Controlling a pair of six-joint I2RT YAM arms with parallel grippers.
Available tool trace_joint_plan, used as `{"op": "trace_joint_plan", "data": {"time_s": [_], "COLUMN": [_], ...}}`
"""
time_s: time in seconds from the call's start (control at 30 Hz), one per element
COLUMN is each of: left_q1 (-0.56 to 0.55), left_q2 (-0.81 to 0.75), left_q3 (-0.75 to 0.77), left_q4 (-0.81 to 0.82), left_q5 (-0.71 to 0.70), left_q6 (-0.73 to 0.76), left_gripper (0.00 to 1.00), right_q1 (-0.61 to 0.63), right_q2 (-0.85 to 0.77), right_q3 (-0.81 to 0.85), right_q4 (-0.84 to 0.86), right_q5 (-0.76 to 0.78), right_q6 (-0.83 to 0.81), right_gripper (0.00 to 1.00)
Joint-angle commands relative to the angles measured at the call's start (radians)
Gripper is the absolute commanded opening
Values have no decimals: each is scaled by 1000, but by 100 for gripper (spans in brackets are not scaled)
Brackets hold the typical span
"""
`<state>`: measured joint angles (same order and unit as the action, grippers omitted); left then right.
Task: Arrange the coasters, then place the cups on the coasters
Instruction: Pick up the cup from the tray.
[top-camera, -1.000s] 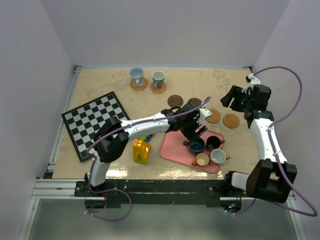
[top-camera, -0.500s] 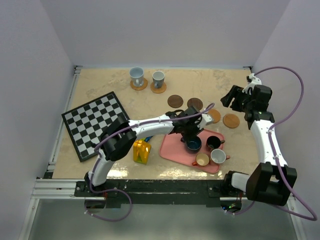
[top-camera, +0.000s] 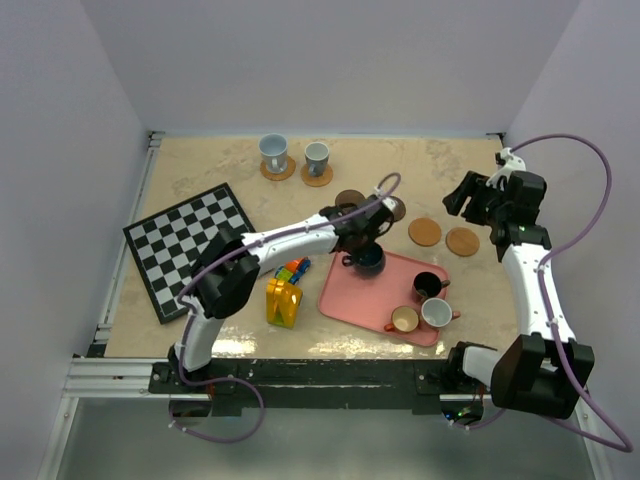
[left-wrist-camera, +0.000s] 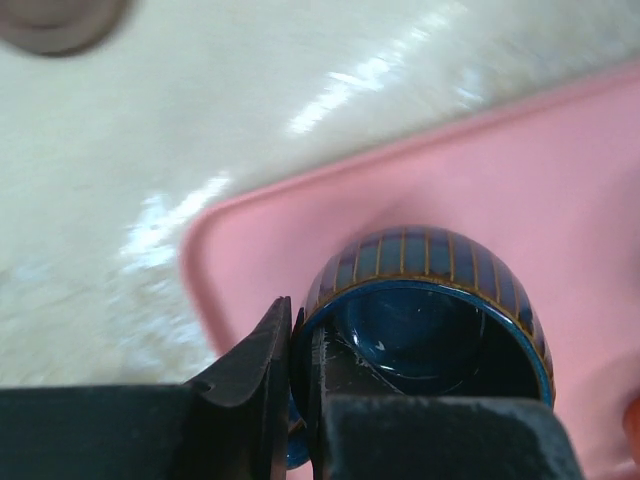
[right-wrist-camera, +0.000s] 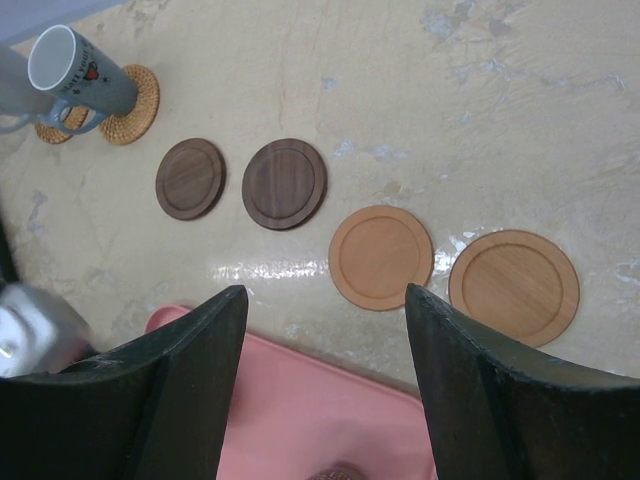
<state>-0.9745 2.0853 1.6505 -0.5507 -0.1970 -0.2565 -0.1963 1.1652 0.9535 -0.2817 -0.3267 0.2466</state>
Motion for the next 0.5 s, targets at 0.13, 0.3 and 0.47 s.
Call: {"op": "trace_joint_plan", "data": {"time_s": [0.13,0.3,0.47], "left_q1": [160,180,223], "left_q2": [-185,-197,-121], "left_q3": [100,91,182], "left_q4": [-147,-136,-241], "left_q5": [-255,-314,-302], "left_q6": [-484,-592,-742], "left_gripper": [0,0,0], "right_q1": [50,233,455], "right_q2": [14,22,129], "right_q3": [94,111,209], "right_q4": [-99,-87,-83], "right_q5": [57,146,244], "right_q6": [22,124,221], "right_gripper": [68,66,66]}}
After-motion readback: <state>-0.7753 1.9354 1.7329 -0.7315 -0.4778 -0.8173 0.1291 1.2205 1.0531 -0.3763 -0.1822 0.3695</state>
